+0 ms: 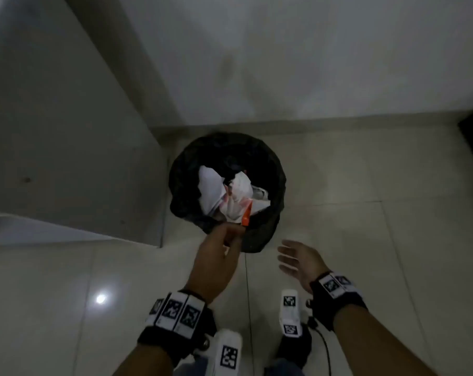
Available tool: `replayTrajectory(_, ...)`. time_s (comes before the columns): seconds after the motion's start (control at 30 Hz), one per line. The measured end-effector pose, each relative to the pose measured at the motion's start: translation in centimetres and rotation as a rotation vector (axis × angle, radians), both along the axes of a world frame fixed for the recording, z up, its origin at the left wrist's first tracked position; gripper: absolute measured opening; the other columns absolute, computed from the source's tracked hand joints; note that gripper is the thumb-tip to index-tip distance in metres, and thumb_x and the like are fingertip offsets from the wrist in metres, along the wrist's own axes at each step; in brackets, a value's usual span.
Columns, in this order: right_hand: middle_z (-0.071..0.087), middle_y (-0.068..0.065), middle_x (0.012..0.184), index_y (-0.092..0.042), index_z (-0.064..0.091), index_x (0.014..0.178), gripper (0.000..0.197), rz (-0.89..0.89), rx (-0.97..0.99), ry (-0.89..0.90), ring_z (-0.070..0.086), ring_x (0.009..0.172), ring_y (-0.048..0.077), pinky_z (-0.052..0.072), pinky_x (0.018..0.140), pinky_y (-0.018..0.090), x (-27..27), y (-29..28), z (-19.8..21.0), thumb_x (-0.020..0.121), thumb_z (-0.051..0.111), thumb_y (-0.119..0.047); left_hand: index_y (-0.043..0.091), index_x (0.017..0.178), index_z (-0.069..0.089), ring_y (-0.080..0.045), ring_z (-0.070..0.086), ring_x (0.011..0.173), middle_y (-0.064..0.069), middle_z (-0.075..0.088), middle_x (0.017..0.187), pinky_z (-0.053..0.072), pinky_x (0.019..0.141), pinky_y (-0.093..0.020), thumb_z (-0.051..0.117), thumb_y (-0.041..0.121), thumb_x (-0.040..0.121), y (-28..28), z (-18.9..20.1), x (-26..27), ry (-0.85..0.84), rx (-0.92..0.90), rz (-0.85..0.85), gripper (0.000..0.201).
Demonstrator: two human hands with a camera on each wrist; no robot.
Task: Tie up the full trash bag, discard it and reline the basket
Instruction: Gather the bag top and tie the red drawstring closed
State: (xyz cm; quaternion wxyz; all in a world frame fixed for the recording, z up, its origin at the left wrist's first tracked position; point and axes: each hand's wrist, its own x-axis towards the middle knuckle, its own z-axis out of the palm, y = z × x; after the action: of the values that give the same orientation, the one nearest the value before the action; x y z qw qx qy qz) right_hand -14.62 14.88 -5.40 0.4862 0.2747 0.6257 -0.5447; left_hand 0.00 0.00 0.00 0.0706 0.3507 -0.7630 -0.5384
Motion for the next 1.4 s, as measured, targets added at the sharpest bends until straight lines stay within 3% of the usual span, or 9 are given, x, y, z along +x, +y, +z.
replayTrajectory(0.23, 0.061, 0.014, 0.116, -0.004, 0.060, 0.108, 0.024, 0.066, -0.006, 0.002, 0.056, 0.104, 0.030, 0.046, 0.093, 0.042, -6.2, -3.0, -17.8, 0.103, 0.044, -0.020, 0.015, 0.145, 0.042, -0.015, 0.029, 0.144, -0.002, 0.040, 0.151, 0.024, 0.119, -0.028, 0.046, 0.018, 0.100, -1.9, -11.9, -9.5, 0.138, -0.497, -0.452, 0.045)
replayTrajectory(0.37, 0.061, 0.008, 0.117, -0.016, 0.064, 0.094, 0.020, 0.112, 0.027, 0.080, 0.056, 0.105, 0.027, 0.050, 0.091, 0.043, -8.4, -4.2, -24.7, 0.095, 0.057, -0.035, 0.018, 0.156, 0.013, -0.020, 0.027, 0.146, -0.002, 0.016, 0.163, 0.027, 0.118, -0.041, 0.031, 0.039, 0.100, -3.2, -16.4, -12.8, 0.016, -0.675, -0.651, 0.063)
replayTrajectory(0.47, 0.059, 0.009, 0.119, -0.015, 0.062, 0.110, 0.030, 0.263, -0.009, 0.075, 0.058, 0.102, 0.029, 0.052, 0.084, 0.042, -9.8, -4.8, -26.8, 0.091, 0.063, -0.038, 0.018, 0.157, 0.006, -0.022, 0.029, 0.145, -0.004, 0.018, 0.163, 0.029, 0.117, -0.041, 0.025, 0.045, 0.099, -3.5, -17.5, -14.3, -0.005, -0.702, -0.700, 0.066)
replayTrajectory(0.63, 0.059, 0.014, 0.132, -0.012, 0.054, 0.136, 0.045, 0.771, 0.128, 0.553, 0.059, 0.115, 0.032, 0.048, 0.099, 0.039, -13.2, -5.2, -29.2, 0.094, 0.061, -0.027, 0.029, 0.156, 0.004, -0.018, 0.034, 0.142, -0.003, 0.029, 0.159, 0.027, 0.118, -0.034, 0.035, 0.042, 0.103, -3.3, -17.7, -14.8, -0.017, -0.618, -0.663, 0.063)
replayTrajectory(0.8, 0.057, 0.017, 0.136, -0.005, 0.051, 0.137, 0.041, 0.641, 0.166, 0.772, 0.057, 0.120, 0.034, 0.042, 0.097, 0.033, -17.1, -4.6, -27.1, 0.101, 0.046, -0.023, 0.038, 0.154, 0.004, -0.015, 0.038, 0.139, -0.001, 0.039, 0.153, 0.029, 0.116, -0.030, 0.044, 0.050, 0.098, -3.6, -17.4, -14.7, -0.052, -0.523, -0.664, 0.071)
replayTrajectory(0.97, 0.068, 0.015, 0.119, -0.005, 0.065, 0.115, 0.053, 0.376, -0.174, 0.528, 0.065, 0.107, 0.032, 0.047, 0.104, 0.049, -20.0, -4.7, -21.5, 0.085, 0.053, -0.047, 0.033, 0.155, 0.006, -0.011, 0.042, 0.135, 0.001, 0.044, 0.150, 0.030, 0.111, -0.020, 0.045, 0.040, 0.100, -3.0, -17.1, -14.8, -0.045, -0.518, -0.648, 0.068)
replayTrajectory(1.13, 0.065, 0.019, 0.095, -0.008, 0.062, 0.100, 0.022, 0.294, -0.346, 0.603, 0.064, 0.078, 0.029, 0.055, 0.074, 0.035, -18.9, -7.0, -13.3, 0.097, 0.048, -0.024, 0.030, 0.156, 0.007, -0.015, 0.047, 0.132, -0.004, 0.047, 0.148, 0.033, 0.104, -0.020, 0.045, 0.040, 0.101, -2.7, -16.9, -15.0, -0.077, -0.545, -0.629, 0.067)
replayTrajectory(1.27, 0.063, 0.016, 0.108, -0.018, 0.060, 0.089, 0.019, 0.341, -0.250, 0.832, 0.063, 0.092, 0.028, 0.054, 0.095, 0.051, -21.4, -10.2, -13.4, 0.076, 0.054, -0.030, 0.025, 0.155, 0.006, -0.017, 0.041, 0.137, -0.006, 0.039, 0.154, 0.028, 0.101, -0.017, 0.043, 0.040, 0.101, -2.2, -16.8, -14.9, -0.101, -0.569, -0.616, 0.067)
replayTrajectory(1.4, 0.061, 0.019, 0.117, 0.001, 0.058, 0.124, 0.046, 0.377, -0.115, 0.935, 0.058, 0.098, 0.027, 0.051, 0.099, 0.050, -22.4, -12.0, -12.2, 0.084, 0.050, -0.020, 0.022, 0.155, 0.008, -0.021, 0.048, 0.131, -0.009, 0.045, 0.150, 0.037, 0.109, -0.031, 0.041, 0.041, 0.102, -2.4, -16.8, -15.0, -0.091, -0.576, -0.643, 0.066)
